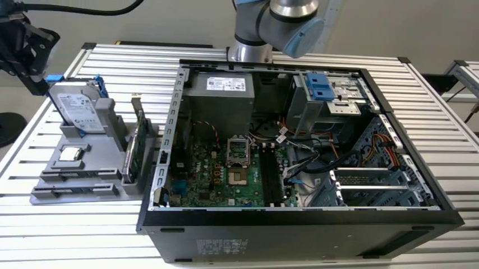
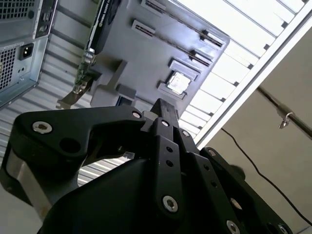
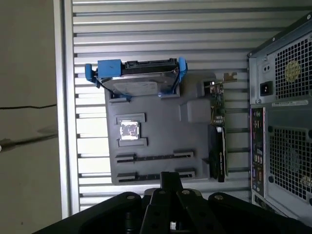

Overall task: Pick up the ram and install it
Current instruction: 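Reach for the ram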

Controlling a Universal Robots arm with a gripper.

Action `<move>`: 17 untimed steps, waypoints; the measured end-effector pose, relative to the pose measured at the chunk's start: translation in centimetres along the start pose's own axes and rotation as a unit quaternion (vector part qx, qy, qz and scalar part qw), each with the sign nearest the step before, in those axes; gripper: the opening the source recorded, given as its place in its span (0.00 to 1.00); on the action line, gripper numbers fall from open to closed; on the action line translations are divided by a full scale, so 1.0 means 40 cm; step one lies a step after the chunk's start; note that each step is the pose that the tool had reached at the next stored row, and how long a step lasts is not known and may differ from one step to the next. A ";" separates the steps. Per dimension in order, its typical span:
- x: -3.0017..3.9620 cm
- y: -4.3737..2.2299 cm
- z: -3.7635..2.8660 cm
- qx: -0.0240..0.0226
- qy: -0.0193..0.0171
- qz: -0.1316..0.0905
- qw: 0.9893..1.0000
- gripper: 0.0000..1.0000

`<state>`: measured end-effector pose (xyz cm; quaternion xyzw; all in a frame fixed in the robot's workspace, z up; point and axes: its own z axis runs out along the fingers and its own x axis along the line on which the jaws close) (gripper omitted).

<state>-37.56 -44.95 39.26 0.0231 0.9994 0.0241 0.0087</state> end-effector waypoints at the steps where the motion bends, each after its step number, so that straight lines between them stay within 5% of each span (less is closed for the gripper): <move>1: 0.000 -0.003 0.000 0.000 0.000 0.000 1.000 0.00; 17: -0.002 -0.033 -0.001 0.000 0.001 0.000 1.000 0.00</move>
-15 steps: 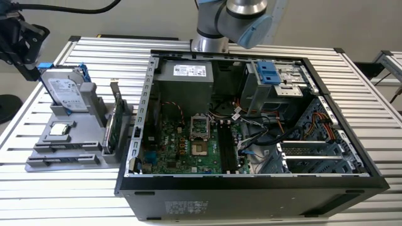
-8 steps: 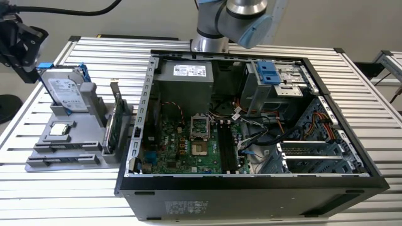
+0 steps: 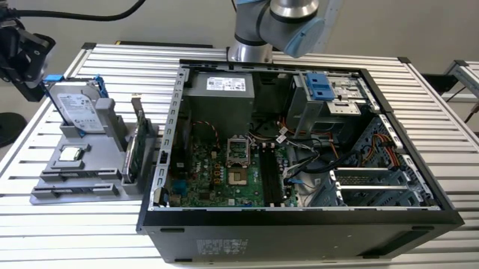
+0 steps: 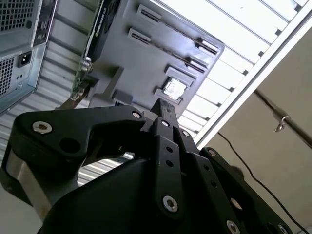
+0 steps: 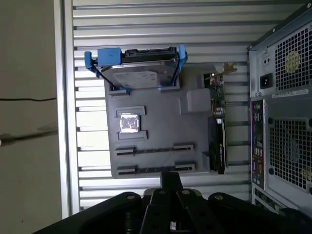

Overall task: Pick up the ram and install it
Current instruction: 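Reach for the ram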

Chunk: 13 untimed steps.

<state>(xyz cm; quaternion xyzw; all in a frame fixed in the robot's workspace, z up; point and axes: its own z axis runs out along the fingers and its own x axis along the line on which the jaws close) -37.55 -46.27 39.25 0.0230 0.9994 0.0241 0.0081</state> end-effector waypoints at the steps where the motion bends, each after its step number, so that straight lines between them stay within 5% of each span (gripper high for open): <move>1: 0.000 -0.003 0.000 0.000 0.000 0.000 1.000 0.00; 13: -0.002 -0.039 -0.002 0.000 0.001 -0.003 1.000 0.00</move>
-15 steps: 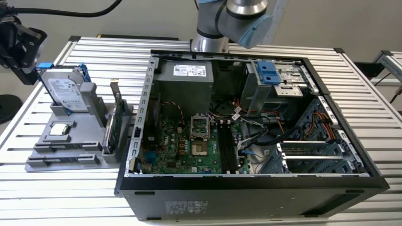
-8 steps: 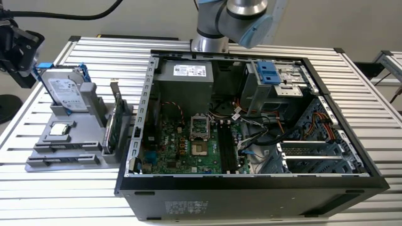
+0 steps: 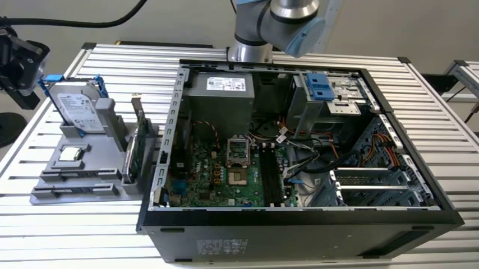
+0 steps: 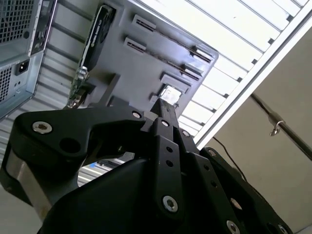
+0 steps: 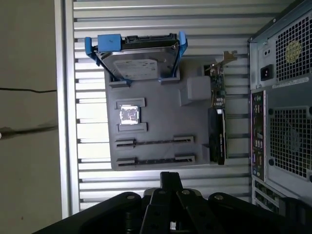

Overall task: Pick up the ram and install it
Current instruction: 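Reach for the ram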

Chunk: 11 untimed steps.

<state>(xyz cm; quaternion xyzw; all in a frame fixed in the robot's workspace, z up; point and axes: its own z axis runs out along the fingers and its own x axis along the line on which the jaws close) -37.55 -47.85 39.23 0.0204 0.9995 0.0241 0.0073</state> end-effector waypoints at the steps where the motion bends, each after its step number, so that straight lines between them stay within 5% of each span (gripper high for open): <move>1: 0.000 -0.002 0.000 0.000 0.000 0.000 1.000 0.00; 11: -0.001 -0.017 0.001 0.000 0.001 -0.007 1.000 0.00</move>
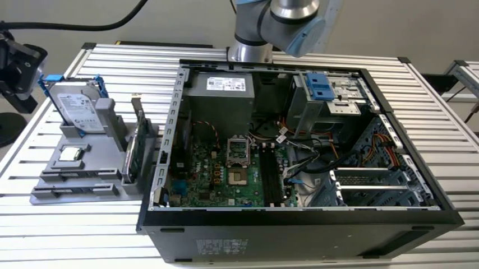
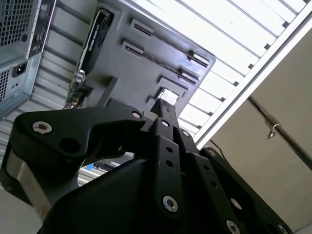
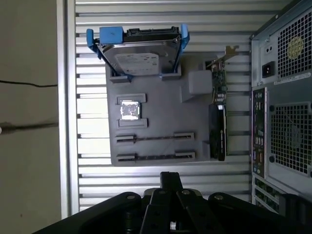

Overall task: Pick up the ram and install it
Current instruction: 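Reach for the ram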

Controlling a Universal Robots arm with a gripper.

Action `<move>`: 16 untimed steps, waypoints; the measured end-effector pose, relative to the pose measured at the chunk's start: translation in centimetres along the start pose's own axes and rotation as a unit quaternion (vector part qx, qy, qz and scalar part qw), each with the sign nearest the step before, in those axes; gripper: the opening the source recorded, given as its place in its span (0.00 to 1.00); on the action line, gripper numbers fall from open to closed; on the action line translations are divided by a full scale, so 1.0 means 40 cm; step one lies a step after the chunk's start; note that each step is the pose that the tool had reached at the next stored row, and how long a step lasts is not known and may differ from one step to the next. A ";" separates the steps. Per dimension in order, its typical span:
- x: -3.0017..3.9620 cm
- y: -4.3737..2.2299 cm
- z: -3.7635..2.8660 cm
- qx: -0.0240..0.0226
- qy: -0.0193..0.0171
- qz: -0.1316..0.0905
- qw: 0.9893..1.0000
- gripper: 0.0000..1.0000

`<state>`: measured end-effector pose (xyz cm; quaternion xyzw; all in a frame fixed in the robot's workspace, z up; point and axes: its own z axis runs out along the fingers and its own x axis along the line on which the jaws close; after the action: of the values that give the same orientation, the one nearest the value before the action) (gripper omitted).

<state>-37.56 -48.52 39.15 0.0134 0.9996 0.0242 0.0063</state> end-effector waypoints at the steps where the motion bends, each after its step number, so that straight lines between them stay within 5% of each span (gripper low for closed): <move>1: 0.000 -0.001 0.000 0.000 0.000 -0.001 1.000 0.00; 16: 0.000 -0.006 0.002 0.000 0.002 -0.012 1.000 0.00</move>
<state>-37.56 -48.77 39.04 0.0016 0.9997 0.0242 0.0046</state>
